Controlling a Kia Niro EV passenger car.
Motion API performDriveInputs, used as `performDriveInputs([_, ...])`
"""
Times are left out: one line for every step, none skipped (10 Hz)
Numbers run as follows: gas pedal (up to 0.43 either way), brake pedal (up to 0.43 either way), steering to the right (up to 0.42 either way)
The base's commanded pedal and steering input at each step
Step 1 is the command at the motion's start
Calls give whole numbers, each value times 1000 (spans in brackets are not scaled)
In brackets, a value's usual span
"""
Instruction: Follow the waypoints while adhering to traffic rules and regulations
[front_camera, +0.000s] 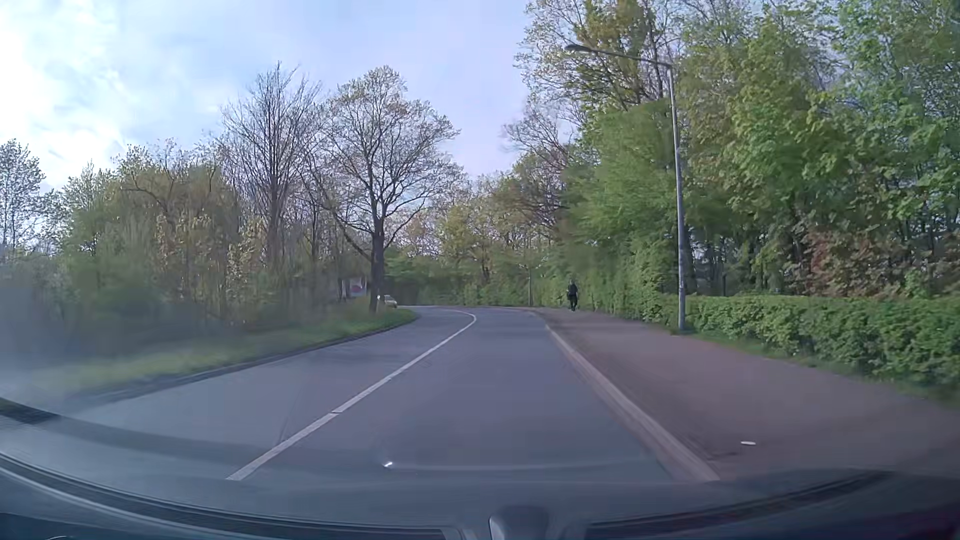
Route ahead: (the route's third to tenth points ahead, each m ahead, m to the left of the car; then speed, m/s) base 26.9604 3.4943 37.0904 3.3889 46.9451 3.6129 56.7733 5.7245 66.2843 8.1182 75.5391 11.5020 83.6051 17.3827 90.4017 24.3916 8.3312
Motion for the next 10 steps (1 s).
performDriveInputs([177,0,33])
performDriveInputs([177,0,22])
performDriveInputs([177,0,20])
performDriveInputs([177,0,19])
performDriveInputs([177,0,19])
performDriveInputs([177,0,19])
performDriveInputs([177,0,19])
performDriveInputs([177,0,18])
performDriveInputs([189,0,18])
performDriveInputs([189,0,17])
